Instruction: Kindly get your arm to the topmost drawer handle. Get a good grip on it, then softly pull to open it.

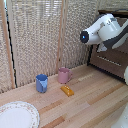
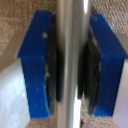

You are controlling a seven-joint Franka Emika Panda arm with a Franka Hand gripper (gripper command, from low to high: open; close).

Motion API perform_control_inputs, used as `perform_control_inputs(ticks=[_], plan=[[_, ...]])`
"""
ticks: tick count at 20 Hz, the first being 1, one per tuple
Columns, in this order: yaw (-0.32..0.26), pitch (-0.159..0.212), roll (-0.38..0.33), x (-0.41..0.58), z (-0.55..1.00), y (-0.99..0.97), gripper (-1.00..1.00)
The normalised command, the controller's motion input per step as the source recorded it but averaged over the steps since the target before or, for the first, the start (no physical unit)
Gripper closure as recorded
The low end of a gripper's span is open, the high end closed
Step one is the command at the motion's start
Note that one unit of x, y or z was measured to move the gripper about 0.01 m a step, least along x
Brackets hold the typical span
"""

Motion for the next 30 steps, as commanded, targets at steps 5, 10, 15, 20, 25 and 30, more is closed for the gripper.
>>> perform_control_inputs(ticks=[5,10,15,20,25,30], plan=[[0.018,0.015,-0.015,0.327,-0.06,0.96,1.0],[0.001,0.013,-0.073,0.231,0.0,0.89,1.0],[0.053,0.013,-0.068,0.226,0.0,0.5,1.0],[0.007,0.0,-0.003,0.0,0.0,0.11,-1.0],[0.028,0.031,0.056,0.039,0.24,0.33,-1.0],[0.035,0.005,0.279,0.067,0.33,0.33,-1.0]])
